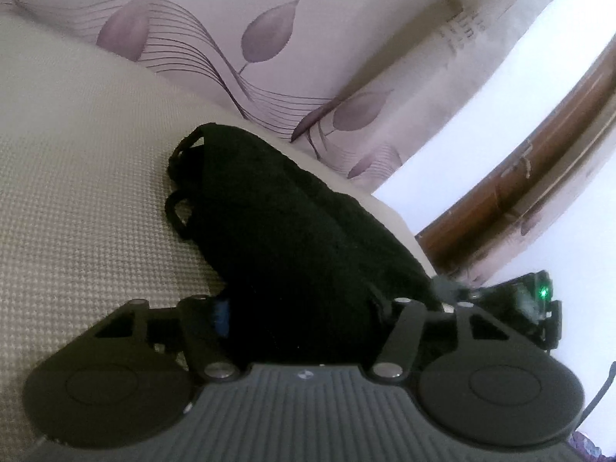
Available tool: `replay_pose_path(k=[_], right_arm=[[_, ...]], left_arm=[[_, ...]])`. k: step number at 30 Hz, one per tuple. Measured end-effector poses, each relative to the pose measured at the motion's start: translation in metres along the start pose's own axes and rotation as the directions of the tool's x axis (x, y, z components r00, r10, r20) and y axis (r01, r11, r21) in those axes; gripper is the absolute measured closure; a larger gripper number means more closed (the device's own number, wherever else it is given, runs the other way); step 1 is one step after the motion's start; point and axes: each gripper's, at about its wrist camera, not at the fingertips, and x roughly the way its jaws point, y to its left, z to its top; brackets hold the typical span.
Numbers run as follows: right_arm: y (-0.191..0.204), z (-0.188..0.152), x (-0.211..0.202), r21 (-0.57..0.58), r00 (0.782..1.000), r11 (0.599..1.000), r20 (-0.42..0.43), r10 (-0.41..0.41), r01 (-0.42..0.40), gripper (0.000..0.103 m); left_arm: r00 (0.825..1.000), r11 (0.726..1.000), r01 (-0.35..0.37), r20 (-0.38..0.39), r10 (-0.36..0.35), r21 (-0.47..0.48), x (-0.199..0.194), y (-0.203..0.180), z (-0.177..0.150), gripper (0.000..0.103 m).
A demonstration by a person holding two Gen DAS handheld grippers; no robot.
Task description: Fold small clothes
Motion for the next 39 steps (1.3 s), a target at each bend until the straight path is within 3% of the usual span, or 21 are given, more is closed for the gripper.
replay_pose_path(k=[1, 2, 4, 7, 11, 12, 13, 16, 19, 23, 30, 39], right_arm=[[-0.004, 0.000, -0.002, 0.007, 1.000, 1.000, 0.002, -0.024, 0.024, 0.054], [-0.007, 0.000, -0.003, 0.016, 0.999, 0.999, 0.003, -0.039, 0.039, 0.059], [-0.007, 0.001, -0.002, 0.014, 0.999, 0.999, -0.006, -0.045, 0.045, 0.059], [-0.004, 0.003, 0.003, 0.004, 0.999, 0.999, -0.031, -0.041, 0.041, 0.057], [-0.006, 0.006, 0.006, 0.021, 0.999, 0.999, -0.028, -0.033, 0.034, 0.057], [-0.007, 0.007, 0.007, 0.023, 0.999, 0.999, -0.029, -0.028, 0.029, 0.057], [-0.006, 0.007, 0.008, 0.017, 0.999, 0.999, -0.030, -0.031, 0.031, 0.058], [0.005, 0.004, 0.016, -0.039, 0.996, 0.997, -0.051, -0.070, 0.068, 0.060], [0.015, 0.000, 0.017, -0.078, 0.994, 0.992, -0.027, -0.102, 0.099, 0.064], [0.028, -0.007, 0.011, -0.108, 0.993, 0.987, 0.017, -0.116, 0.117, 0.065], [0.040, -0.018, 0.003, -0.065, 0.992, 0.993, 0.073, -0.099, 0.103, 0.066], [0.084, -0.040, 0.010, -0.069, 0.996, 0.996, 0.072, -0.051, 0.056, 0.066]], left_arm=[[1.000, 1.000, -0.009, -0.001, 0.009, 0.014, 0.001, -0.003, 0.000, 0.044], [1.000, 0.999, -0.015, -0.003, 0.015, 0.030, 0.002, -0.006, 0.000, 0.044], [1.000, 0.999, -0.013, -0.011, 0.014, 0.039, 0.004, -0.007, 0.001, 0.043], [0.999, 0.999, 0.037, -0.020, -0.037, 0.021, 0.006, -0.004, 0.004, 0.026], [0.999, 0.997, 0.036, -0.029, -0.034, 0.072, 0.009, -0.010, 0.002, 0.022], [0.999, 0.997, 0.030, -0.026, -0.028, 0.076, 0.010, -0.010, 0.002, 0.025], [1.000, 0.997, 0.015, -0.021, -0.013, 0.072, 0.010, -0.010, 0.001, 0.040], [1.000, 0.999, -0.008, -0.023, 0.009, 0.045, 0.010, -0.006, 0.001, 0.059], [0.997, 0.988, -0.080, 0.003, 0.080, 0.130, 0.009, -0.023, -0.005, 0.062], [0.989, 0.980, -0.144, 0.042, 0.139, 0.138, 0.004, -0.036, -0.011, 0.062], [0.984, 0.972, -0.172, 0.063, 0.164, 0.158, -0.011, -0.049, -0.012, 0.064], [0.971, 0.957, -0.233, 0.094, 0.220, 0.171, -0.058, -0.059, -0.016, 0.065]])
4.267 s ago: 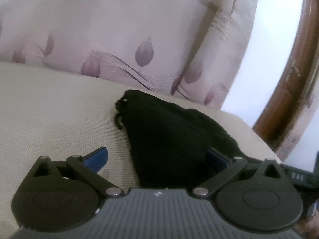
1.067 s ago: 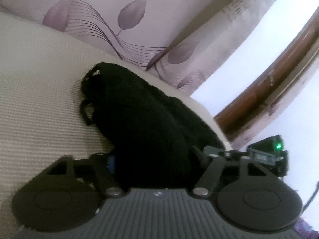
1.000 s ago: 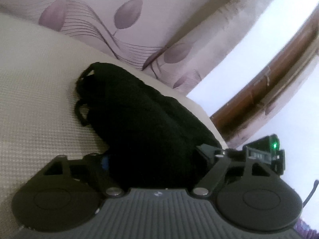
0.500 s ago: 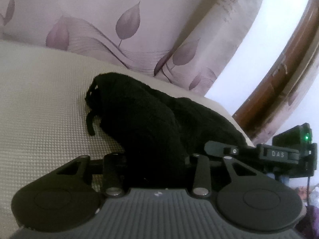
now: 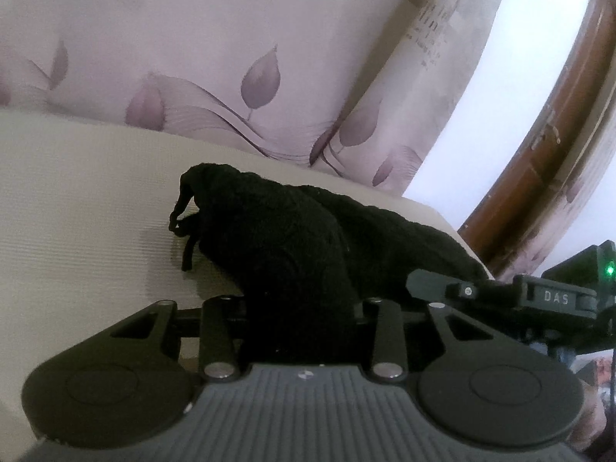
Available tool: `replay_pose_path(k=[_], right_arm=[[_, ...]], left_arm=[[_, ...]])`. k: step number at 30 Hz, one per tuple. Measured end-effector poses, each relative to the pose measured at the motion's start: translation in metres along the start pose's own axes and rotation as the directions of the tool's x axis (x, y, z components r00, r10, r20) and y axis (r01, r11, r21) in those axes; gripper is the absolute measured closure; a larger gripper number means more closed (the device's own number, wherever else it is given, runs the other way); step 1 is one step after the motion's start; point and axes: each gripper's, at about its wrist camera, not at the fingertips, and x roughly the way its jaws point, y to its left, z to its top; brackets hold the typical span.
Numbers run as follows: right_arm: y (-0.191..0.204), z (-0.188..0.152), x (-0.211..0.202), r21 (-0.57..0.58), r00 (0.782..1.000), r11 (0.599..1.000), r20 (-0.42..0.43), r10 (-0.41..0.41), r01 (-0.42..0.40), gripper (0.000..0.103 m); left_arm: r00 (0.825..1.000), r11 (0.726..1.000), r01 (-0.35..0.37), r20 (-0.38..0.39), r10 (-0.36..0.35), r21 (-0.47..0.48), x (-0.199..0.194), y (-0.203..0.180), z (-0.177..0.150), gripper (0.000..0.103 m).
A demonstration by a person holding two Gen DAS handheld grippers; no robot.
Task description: Fold small clothes
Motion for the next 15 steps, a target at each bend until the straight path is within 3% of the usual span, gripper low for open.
replay_pose_path(k=[15], right_arm=[[0.077, -0.066, 0.005, 0.014, 0.996, 0.997, -0.026, 0.081, -0.081, 0.066]], left_arm=[[0.996, 0.995, -0.086, 0.024, 0.085, 0.045, -0.110, 0.015, -0.023, 0.065]])
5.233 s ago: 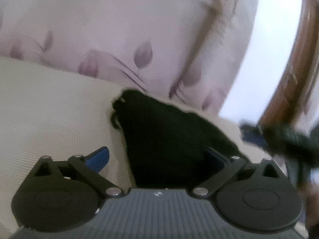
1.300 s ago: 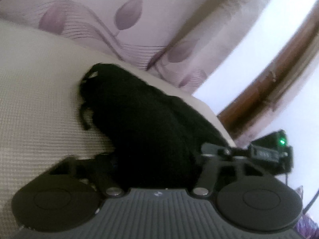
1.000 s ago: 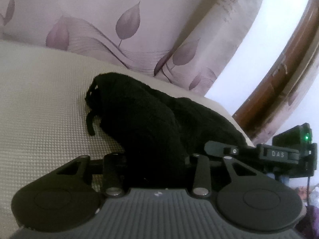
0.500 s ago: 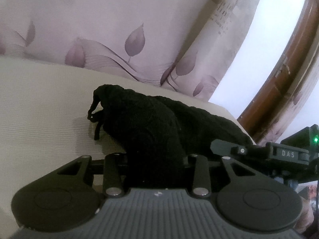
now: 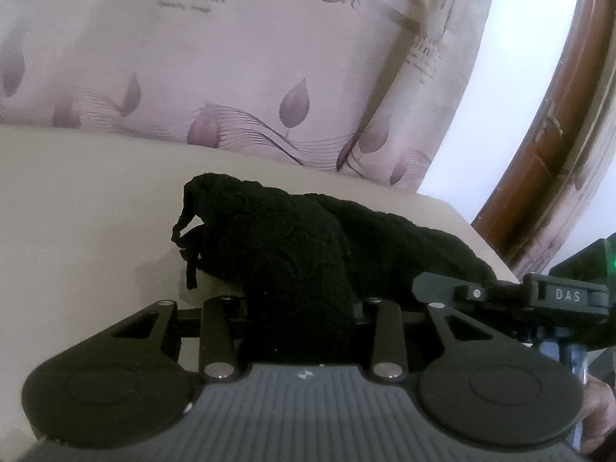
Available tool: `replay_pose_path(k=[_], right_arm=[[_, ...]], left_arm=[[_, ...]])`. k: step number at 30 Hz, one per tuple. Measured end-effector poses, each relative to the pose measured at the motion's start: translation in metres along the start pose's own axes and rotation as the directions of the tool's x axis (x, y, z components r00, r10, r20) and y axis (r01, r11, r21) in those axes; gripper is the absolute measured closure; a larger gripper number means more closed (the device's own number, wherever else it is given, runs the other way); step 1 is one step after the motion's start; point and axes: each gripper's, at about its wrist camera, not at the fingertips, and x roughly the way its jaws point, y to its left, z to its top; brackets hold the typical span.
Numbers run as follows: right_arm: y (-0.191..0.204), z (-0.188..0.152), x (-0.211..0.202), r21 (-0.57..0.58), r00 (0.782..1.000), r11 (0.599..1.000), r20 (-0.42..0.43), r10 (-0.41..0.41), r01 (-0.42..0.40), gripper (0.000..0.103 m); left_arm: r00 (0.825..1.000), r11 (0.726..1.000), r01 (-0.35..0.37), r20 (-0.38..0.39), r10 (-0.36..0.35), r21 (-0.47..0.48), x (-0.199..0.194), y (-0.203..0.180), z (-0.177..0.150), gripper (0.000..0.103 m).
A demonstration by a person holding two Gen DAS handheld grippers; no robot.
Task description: Fold small clothes
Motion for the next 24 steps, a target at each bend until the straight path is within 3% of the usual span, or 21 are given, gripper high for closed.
replay_pose_path(k=[9, 24], right_arm=[[0.026, -0.032, 0.005, 0.012, 1.000, 1.000, -0.018, 0.019, -0.019, 0.066], [0.040, -0.066, 0.010, 0.015, 0.998, 0.999, -0.057, 0.034, -0.033, 0.066]], left_arm=[[0.999, 0.999, -0.041, 0.012, 0.041, 0.029, -0.042, 0.009, -0.020, 0.065], [0.997, 0.997, -0.080, 0.019, 0.080, 0.013, -0.074, 0.020, -0.049, 0.065]])
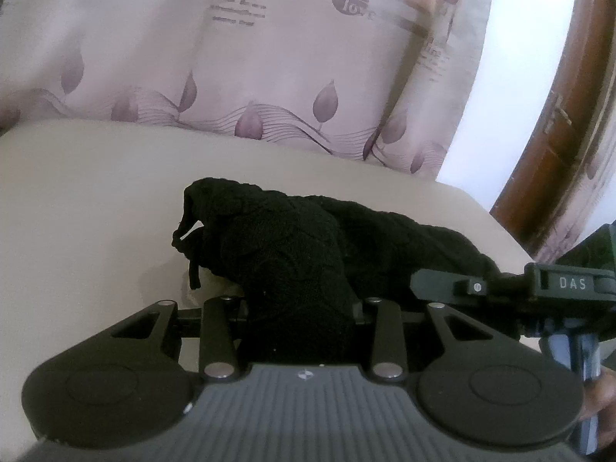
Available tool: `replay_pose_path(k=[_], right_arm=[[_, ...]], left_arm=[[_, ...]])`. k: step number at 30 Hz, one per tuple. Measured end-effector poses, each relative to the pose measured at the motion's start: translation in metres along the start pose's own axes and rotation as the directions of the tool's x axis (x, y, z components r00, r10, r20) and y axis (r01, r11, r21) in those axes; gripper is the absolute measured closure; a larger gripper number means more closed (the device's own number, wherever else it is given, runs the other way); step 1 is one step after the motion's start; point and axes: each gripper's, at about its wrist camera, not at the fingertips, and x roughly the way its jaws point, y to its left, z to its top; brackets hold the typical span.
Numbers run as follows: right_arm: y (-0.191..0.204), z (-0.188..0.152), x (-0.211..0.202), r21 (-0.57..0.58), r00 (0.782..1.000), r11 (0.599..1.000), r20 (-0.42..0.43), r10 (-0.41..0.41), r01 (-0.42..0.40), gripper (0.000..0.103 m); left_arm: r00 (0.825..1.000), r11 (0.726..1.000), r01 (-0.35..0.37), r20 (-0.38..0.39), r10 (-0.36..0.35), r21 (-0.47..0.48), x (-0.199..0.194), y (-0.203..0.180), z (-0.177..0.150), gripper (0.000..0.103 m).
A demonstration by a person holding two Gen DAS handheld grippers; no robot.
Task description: Fold small clothes
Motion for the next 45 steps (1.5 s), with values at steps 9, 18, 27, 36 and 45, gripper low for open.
replay_pose_path(k=[9, 18, 27, 36, 45], right_arm=[[0.002, -0.011, 0.001, -0.009, 1.000, 1.000, -0.016, -0.003, 0.003, 0.066], [0.001, -0.017, 0.000, -0.004, 1.000, 1.000, -0.018, -0.006, 0.006, 0.066], [0.002, -0.024, 0.006, -0.055, 0.998, 0.997, -0.028, -0.049, 0.047, 0.066], [0.006, -0.027, 0.007, -0.134, 0.993, 0.985, -0.034, -0.112, 0.106, 0.066], [-0.003, -0.034, 0.008, -0.168, 0.987, 0.974, -0.031, -0.161, 0.153, 0.065]], left_arm=[[1.000, 1.000, -0.016, -0.004, 0.016, -0.001, -0.005, 0.002, -0.012, 0.065], [1.000, 1.000, -0.026, -0.009, 0.027, 0.017, -0.005, 0.002, -0.014, 0.065], [0.999, 1.000, -0.030, -0.022, 0.030, 0.002, -0.003, 0.008, -0.020, 0.065], [0.999, 0.999, -0.038, -0.022, 0.038, 0.003, 0.000, 0.010, -0.022, 0.065], [0.999, 0.999, -0.044, -0.029, 0.044, -0.011, 0.003, 0.015, -0.027, 0.062]])
